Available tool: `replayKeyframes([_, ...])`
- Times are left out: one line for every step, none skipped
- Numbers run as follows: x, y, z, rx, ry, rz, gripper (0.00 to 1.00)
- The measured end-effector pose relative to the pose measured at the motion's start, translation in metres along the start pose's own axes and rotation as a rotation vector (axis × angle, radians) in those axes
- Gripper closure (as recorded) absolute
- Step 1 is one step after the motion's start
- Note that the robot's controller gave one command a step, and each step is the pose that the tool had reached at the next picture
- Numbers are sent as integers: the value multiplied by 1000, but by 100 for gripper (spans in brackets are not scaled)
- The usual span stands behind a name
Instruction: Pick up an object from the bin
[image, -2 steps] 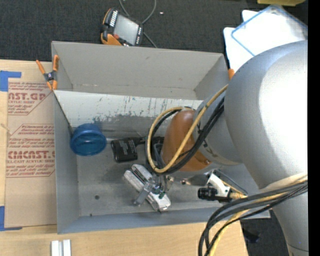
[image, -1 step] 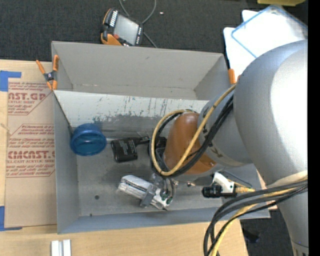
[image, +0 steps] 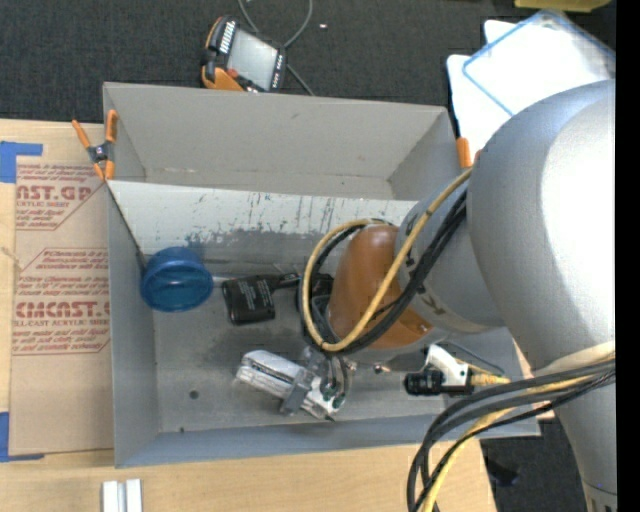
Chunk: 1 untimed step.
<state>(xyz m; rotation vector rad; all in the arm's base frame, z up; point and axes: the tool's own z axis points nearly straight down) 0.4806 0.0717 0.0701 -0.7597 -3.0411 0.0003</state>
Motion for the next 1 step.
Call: replayKeyframes([1, 0, -3, 1, 2, 0, 100])
